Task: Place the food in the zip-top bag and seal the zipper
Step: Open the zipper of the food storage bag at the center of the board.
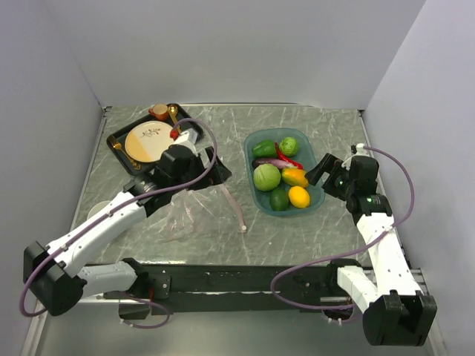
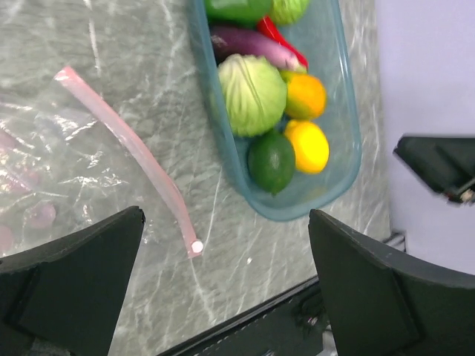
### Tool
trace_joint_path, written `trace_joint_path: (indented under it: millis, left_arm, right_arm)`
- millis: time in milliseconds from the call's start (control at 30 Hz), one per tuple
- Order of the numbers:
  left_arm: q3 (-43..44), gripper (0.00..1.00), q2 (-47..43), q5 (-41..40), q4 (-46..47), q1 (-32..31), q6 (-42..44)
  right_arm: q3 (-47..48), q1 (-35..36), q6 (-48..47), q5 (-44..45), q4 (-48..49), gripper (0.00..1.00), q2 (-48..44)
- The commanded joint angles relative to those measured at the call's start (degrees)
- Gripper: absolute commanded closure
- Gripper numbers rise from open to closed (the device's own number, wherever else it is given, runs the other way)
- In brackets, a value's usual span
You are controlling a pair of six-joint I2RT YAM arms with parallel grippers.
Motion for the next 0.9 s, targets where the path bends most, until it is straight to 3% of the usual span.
trace_joint_path:
  millis: [0,233,400,600,867]
  left_arm:
    - [-1.7,0.01,-1.6,-6.0,2.3,0.3,-3.8]
    - [5.4,0.01,11.6,-3.7,-6.0,-0.7,0.1]
    - [10.3,0.01,21.0,-10.2,-10.5,-4.8,-0.5]
    - [12.9,0.01,27.0,-13.5,-13.4,-5.7,-1.6]
    - [19.4,0.09,33.4,-15.2,-14.7,-5.9,-0.8]
  right_arm:
    - [0.2,0.4,-1.1,0.6,0.6,0.00,0.0]
    - [1.6,0.4,-1.4,-0.5,-0.1,0.00,2.4]
    - [3.1,0.4,-1.3,0.6,-1.5,0.00,2.4]
    - [7.6,2.1,-2.2,7.6,-7.8,0.00,0.8]
    - [9.3,2.1,-2.1,5.5,-9.0,0.00,0.7]
